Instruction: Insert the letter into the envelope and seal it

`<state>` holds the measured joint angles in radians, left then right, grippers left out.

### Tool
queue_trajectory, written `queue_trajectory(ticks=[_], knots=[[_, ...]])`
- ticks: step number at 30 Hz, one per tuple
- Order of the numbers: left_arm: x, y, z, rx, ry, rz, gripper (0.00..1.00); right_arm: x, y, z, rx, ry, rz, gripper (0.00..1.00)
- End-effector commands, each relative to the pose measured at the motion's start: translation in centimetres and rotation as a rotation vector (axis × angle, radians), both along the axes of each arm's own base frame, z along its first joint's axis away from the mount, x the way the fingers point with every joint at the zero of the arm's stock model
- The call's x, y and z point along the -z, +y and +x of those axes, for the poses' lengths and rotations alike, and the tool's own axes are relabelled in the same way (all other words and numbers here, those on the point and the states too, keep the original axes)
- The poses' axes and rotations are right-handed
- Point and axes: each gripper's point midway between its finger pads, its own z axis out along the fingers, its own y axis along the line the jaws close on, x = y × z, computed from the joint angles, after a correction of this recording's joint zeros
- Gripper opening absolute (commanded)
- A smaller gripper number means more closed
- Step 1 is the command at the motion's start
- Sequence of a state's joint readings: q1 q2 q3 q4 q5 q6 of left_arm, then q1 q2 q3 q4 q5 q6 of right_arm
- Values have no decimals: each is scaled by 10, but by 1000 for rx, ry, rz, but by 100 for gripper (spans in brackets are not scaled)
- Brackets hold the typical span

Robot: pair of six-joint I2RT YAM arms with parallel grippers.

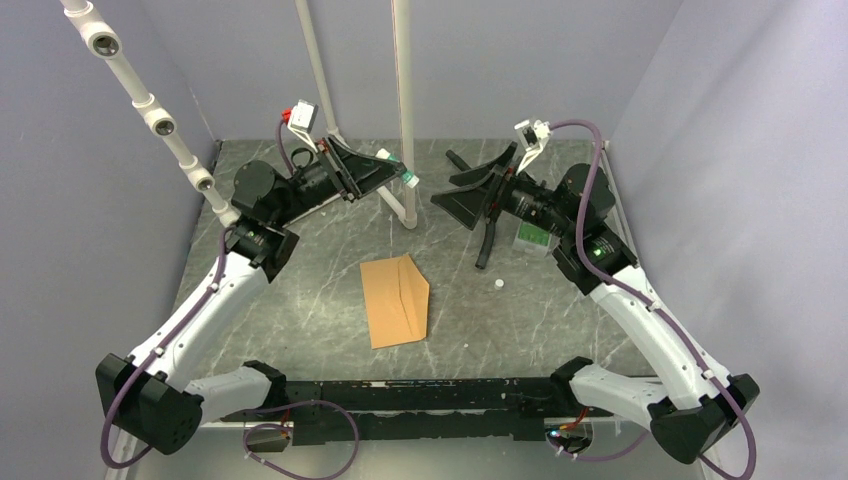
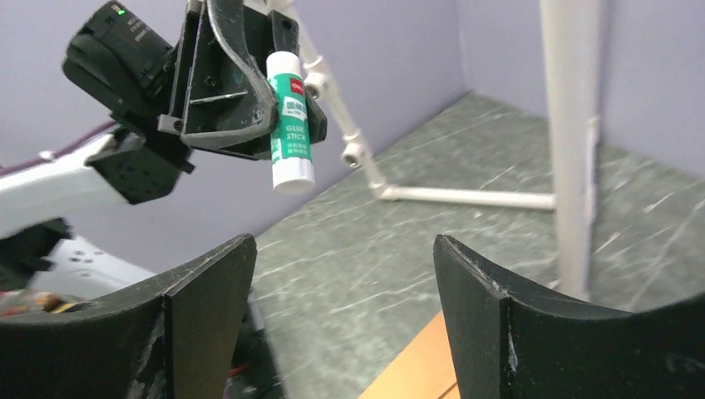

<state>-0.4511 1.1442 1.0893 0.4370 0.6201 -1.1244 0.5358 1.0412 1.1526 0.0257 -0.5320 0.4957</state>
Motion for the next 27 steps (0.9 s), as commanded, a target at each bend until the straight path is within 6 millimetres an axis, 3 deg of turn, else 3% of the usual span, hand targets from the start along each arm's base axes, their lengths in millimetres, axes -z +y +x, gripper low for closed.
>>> queue_trajectory(ticks=[1,6,12,16,23,27], knots=[[-25,0,5,15,91,-76,2,-40,-7,5,115,-329,5,80],[-29,-5,10,35,119,-67,3,-51,1,7,177,-497,-78,70],[-29,-7,11,59,119,-92,3,-57,12,4,227,-641,-131,68],[-25,-13,5,110,83,-67,2,-59,14,7,253,-679,-136,67],[-30,-14,0,142,25,-73,2,-53,22,7,209,-669,-173,48],[-33,-14,-1,143,6,-65,2,-48,24,9,203,-649,-184,44]])
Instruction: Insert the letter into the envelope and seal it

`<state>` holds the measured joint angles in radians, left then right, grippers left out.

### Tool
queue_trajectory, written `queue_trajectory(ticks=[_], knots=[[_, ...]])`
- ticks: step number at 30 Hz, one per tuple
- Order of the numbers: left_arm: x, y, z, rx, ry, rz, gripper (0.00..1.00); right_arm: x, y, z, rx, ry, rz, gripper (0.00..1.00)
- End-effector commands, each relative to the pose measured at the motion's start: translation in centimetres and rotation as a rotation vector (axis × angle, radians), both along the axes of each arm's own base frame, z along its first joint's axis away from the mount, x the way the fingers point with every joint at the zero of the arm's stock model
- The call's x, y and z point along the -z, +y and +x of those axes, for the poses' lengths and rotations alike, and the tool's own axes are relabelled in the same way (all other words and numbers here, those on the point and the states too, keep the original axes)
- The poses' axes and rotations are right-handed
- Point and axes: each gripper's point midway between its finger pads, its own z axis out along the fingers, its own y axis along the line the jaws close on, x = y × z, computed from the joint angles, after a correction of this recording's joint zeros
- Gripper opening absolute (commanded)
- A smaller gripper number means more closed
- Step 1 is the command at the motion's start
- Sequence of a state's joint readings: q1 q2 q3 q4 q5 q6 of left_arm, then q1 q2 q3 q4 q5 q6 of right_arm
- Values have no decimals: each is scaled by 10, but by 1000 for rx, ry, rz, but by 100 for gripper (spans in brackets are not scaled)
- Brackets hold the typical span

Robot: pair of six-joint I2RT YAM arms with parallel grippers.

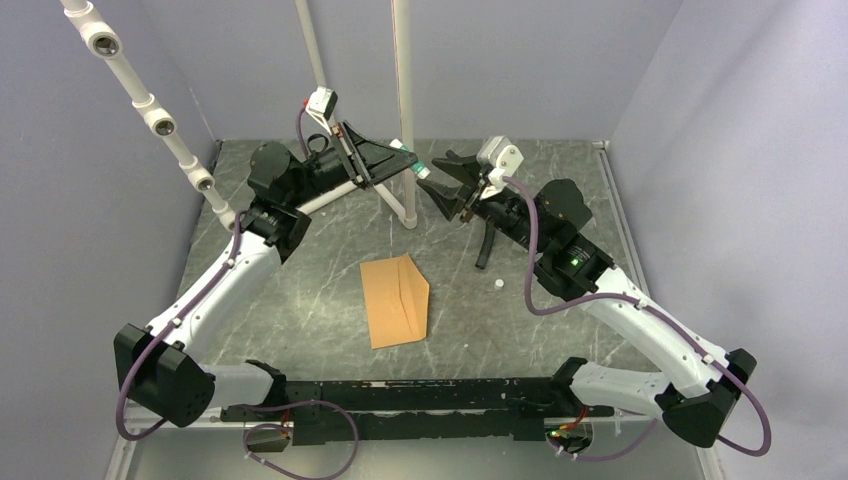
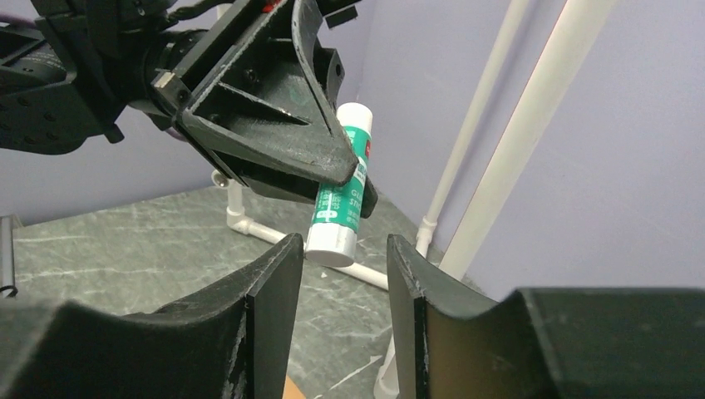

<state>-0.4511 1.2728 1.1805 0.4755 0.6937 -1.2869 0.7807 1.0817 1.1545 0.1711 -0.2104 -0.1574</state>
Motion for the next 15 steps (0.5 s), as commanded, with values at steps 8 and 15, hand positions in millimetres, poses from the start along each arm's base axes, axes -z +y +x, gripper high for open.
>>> queue_trajectory(ticks=[8,15], knots=[[-23,3,-13,18,-123,-13,2,-46,3,-9,-48,54,92,8],[-25,9,-22,-25,-314,12,2,-58,13,-31,-209,372,331,0]])
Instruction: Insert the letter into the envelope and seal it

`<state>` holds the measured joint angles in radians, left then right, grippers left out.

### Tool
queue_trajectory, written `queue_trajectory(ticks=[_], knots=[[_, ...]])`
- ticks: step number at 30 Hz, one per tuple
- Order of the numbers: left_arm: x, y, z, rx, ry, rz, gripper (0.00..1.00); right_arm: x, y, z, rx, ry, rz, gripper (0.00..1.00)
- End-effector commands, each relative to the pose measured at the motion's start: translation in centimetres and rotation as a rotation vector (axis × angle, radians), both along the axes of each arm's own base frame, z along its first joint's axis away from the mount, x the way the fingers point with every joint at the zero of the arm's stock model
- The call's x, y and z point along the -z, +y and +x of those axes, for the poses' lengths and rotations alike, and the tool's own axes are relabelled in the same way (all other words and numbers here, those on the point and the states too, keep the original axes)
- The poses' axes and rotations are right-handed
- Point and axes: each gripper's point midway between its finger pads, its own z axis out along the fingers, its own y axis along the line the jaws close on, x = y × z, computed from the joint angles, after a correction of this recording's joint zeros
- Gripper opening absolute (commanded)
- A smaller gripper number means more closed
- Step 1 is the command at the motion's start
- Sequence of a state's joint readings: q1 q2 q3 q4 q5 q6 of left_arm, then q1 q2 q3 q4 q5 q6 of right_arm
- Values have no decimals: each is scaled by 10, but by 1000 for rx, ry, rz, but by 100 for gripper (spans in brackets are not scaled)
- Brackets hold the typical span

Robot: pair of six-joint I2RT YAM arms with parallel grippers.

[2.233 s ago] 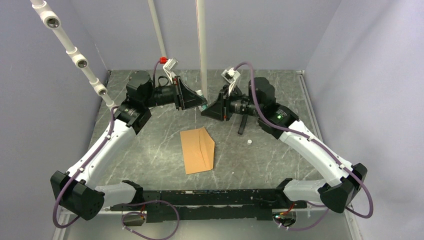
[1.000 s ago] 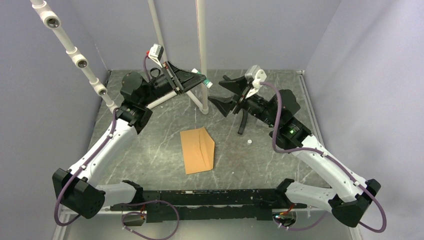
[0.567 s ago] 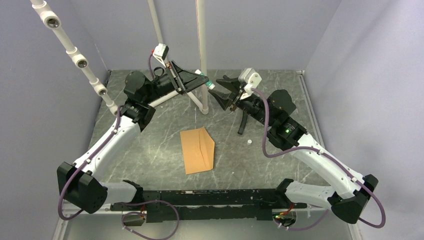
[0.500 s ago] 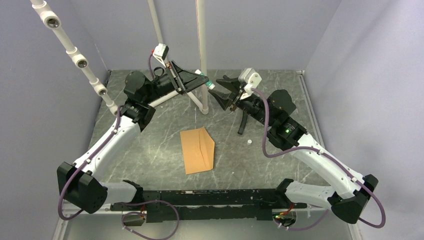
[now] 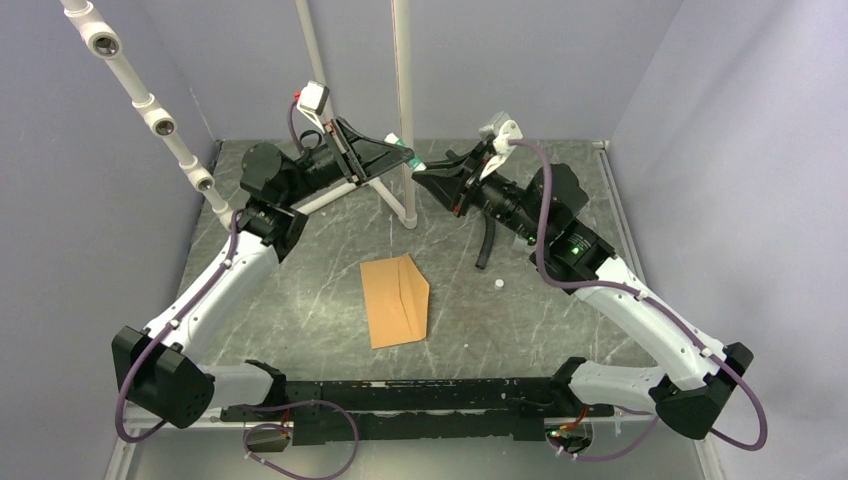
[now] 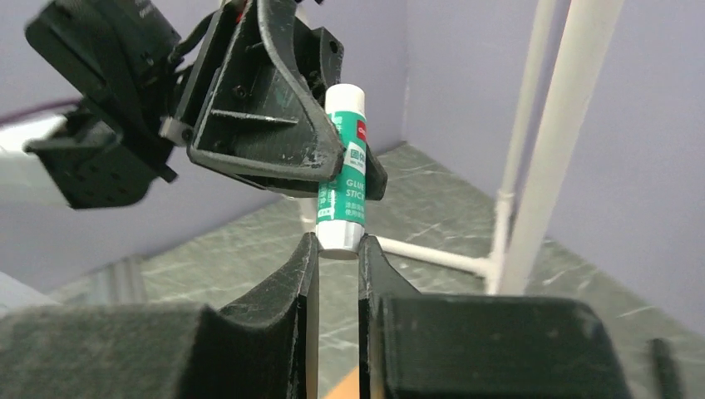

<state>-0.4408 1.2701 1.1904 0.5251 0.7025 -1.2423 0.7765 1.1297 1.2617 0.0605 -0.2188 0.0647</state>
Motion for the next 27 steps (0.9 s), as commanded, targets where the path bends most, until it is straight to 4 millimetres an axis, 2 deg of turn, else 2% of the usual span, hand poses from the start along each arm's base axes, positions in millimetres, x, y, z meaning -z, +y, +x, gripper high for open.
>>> queue_trajectory(ticks=[1,5,7,11,14,15,16,18,20,23,27], knots=[[-14,6,-24,-29,-279,28,2,-55,4,-30,-159,219,303,0],[-18,16,-37,-92,-455,53,2,-70,1,-43,-319,420,488,0],[-19,17,-44,-86,-512,83,2,-76,-5,-44,-352,487,551,0],[-20,18,-54,-56,-543,93,2,-85,-22,-46,-439,585,688,0],[-22,20,-57,-56,-528,76,3,-89,-28,-52,-470,580,724,0],[-23,20,-58,-58,-522,66,3,-86,-27,-52,-459,551,705,5],[-23,21,-59,-58,-513,56,2,-83,-27,-52,-445,529,686,15],[-26,22,-62,-53,-508,32,3,-72,-28,-48,-391,449,632,45],[-26,22,-62,-45,-481,29,2,-58,-29,-44,-317,349,538,65],[-26,23,-60,-47,-425,17,2,-39,-29,-36,-226,192,375,74],[-27,24,-56,-48,-332,-19,2,-36,-31,-32,-126,-55,221,74]])
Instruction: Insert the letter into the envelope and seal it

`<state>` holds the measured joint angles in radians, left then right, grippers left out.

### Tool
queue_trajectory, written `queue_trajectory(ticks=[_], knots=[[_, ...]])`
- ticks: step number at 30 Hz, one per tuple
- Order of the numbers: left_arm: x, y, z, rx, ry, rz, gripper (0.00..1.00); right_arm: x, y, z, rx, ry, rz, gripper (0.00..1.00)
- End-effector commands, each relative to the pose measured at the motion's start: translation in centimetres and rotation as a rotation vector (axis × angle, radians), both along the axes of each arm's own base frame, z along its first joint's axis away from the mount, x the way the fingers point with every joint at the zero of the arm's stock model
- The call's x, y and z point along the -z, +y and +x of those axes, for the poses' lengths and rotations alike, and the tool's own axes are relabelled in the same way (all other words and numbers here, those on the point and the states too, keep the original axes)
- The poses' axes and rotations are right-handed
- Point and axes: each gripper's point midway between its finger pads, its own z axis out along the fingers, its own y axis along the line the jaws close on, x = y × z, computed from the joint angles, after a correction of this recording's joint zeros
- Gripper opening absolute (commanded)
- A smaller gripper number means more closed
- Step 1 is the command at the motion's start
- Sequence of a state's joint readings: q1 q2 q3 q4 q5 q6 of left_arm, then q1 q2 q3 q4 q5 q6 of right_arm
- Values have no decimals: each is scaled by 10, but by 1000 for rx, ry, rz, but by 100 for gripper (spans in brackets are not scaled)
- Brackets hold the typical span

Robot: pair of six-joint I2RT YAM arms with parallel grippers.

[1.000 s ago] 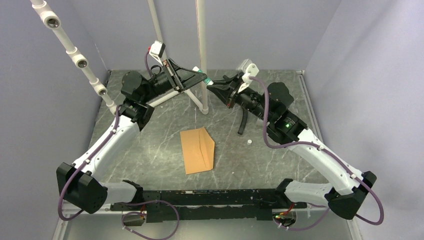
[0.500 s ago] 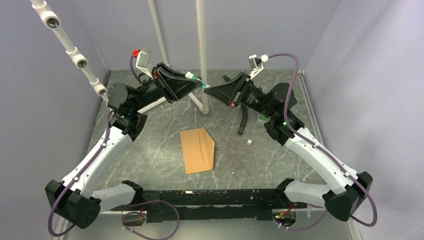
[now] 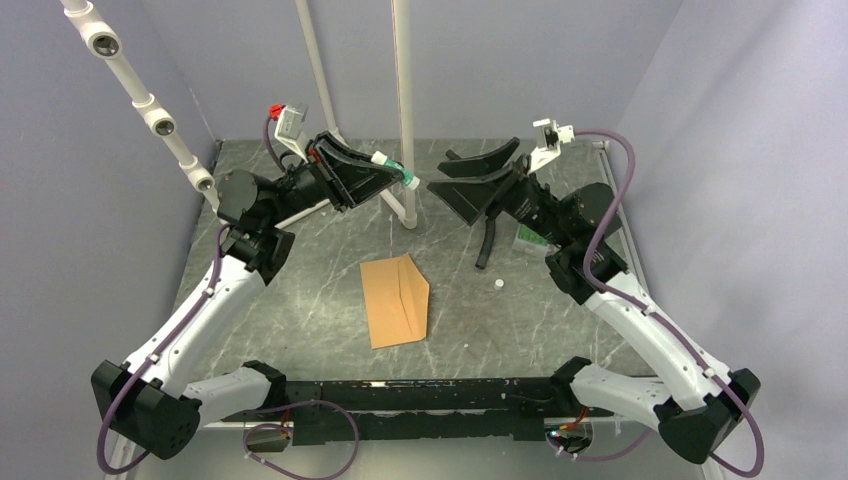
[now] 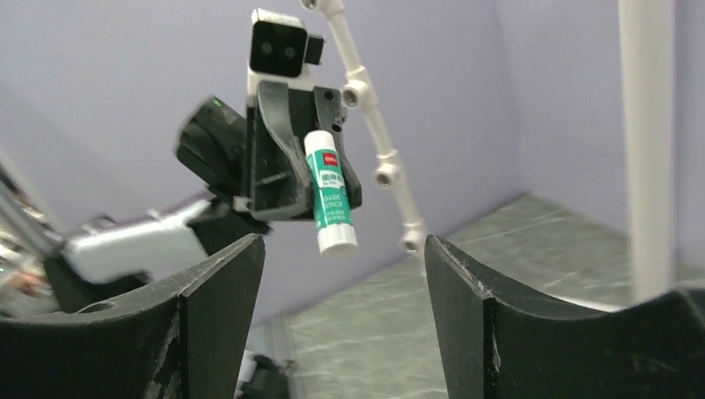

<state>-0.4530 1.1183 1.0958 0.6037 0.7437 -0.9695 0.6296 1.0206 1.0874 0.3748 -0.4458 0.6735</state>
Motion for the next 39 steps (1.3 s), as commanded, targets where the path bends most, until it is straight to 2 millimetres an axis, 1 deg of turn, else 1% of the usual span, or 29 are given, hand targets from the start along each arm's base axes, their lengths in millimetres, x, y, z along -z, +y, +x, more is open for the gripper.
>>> queue_trajectory(ticks=[1,3,5,7,10,12,17,20,23,25,28,32,33,35,37,39], knots=[[-16,7,-11,26,53,-70,3,-9,-6,4,184,-385,-176,73],[-19,6,-15,63,59,-78,2,-17,-5,3,231,-485,-219,72],[-21,4,-21,103,40,-70,2,-29,-4,-3,255,-583,-243,72],[-20,2,-22,114,41,-51,2,-34,-1,-7,261,-651,-266,71],[-20,2,-22,109,36,-32,2,-30,8,-12,252,-733,-310,68],[-19,2,-22,103,36,-26,3,-30,11,-12,262,-754,-324,63],[-23,1,-25,120,3,-26,2,-21,21,-11,242,-770,-372,54],[-24,1,-28,137,-18,-20,2,-15,24,-10,239,-770,-389,53],[-24,0,-28,142,-27,-12,2,-16,24,-8,250,-765,-383,50],[-24,-1,-28,144,-34,-11,2,-20,23,-6,264,-747,-369,43],[-24,-1,-28,149,-45,-4,3,-29,22,-7,265,-725,-335,29],[-25,-1,-30,148,-82,-2,2,-37,26,-15,217,-679,-285,3],[-26,-1,-31,147,-100,-2,2,-39,27,-17,200,-656,-266,0],[-28,1,-36,138,-164,-2,2,-43,28,-20,166,-559,-202,0],[-29,3,-40,128,-234,8,2,-51,29,-21,122,-394,-122,0],[-30,4,-44,113,-295,21,2,-62,30,-28,64,-275,-33,0]])
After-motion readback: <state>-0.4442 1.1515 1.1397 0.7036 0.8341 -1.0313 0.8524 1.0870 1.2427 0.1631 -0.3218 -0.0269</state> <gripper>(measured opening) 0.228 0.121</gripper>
